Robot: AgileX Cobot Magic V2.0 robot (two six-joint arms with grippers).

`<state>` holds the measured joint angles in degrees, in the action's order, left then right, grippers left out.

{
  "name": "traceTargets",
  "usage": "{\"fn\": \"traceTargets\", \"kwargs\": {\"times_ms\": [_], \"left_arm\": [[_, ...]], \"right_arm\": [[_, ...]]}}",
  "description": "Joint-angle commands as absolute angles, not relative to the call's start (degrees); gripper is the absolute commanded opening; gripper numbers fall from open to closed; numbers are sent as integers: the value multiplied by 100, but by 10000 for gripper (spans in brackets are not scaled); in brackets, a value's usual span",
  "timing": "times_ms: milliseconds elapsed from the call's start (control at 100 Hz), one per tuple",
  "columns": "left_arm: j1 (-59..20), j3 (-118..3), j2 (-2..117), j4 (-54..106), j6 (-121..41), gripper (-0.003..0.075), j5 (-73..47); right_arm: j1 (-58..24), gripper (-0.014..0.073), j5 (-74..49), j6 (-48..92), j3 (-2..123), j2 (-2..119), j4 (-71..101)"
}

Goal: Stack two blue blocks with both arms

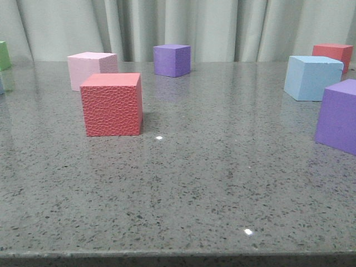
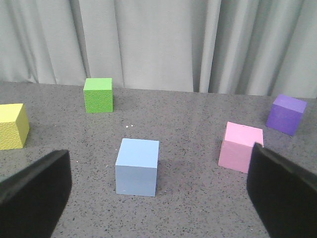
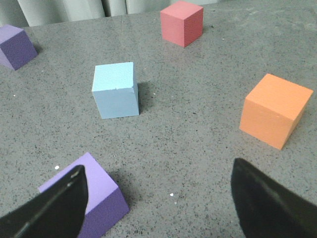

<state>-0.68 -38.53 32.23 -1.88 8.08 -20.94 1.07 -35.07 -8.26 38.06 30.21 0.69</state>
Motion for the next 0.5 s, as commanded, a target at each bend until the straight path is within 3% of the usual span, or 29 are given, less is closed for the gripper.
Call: {"fn": "traceTargets", "kwargs": {"times_ms": [0, 490], "left_arm": [[-29, -4096, 3305, -300, 827, 692, -1626], [78, -4994, 4574, -330, 827, 692, -2820]], "right_arm": [[138, 594, -2989, -766, 4019, 3070, 73], [-5, 594, -4012, -534, 5677, 4754, 303]]}}
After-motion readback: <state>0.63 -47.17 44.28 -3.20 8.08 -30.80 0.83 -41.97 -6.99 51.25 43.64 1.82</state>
